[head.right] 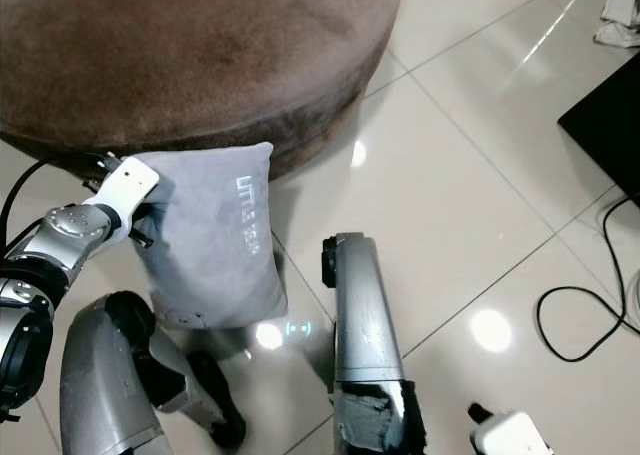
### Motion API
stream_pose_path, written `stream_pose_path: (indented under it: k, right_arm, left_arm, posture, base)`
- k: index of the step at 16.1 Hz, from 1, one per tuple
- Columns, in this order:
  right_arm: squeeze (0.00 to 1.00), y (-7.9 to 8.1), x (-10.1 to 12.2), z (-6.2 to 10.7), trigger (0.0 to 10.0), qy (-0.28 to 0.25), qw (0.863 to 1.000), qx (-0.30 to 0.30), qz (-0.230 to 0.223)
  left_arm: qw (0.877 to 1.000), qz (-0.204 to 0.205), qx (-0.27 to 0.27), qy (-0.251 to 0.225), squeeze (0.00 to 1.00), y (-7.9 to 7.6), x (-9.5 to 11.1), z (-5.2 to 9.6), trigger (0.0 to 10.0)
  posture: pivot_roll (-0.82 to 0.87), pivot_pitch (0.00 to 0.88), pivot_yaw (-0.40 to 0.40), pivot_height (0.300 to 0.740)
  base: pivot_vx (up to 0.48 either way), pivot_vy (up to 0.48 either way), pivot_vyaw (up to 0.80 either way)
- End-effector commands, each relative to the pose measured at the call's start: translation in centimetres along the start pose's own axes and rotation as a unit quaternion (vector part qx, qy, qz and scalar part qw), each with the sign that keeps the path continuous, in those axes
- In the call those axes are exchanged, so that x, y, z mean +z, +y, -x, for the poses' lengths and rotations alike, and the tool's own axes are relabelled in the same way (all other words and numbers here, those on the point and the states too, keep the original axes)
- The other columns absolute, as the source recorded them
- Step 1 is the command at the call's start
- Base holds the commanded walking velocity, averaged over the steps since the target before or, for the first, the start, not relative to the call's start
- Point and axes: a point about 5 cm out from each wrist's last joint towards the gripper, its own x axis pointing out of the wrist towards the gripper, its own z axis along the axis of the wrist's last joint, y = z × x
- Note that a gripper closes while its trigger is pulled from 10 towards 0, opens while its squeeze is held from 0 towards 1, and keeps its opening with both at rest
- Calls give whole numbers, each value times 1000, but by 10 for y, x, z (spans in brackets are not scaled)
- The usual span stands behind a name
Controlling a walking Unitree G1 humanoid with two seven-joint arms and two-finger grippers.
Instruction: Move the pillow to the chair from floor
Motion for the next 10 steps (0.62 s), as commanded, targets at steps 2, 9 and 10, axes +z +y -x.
stream_pose_path:
  k: [2, 9, 10]
  right_arm:
    - [0, 5, -8, -23, 10000, 1, 1000, -7, -20]
    - [0, -3, 25, -123, 10000, -81, 997, -3, -19]
    - [0, -3, 35, -141, 10000, -96, 995, 1, -17]
  left_arm:
    - [996, 84, -1, -42, 129, -1, 10, -1, 0]
    - [963, 183, -1, -200, 0, -1, 63, 1, 10000]
    - [954, 192, 0, -229, 0, -2, 73, 2, 10000]
  posture:
    - [-473, 249, 85, 437]
    - [-316, 0, 153, 437]
    - [-297, 0, 156, 437]
  base:
    - [0, 0, 0]
    - [0, 0, 0]
    - [0, 0, 0]
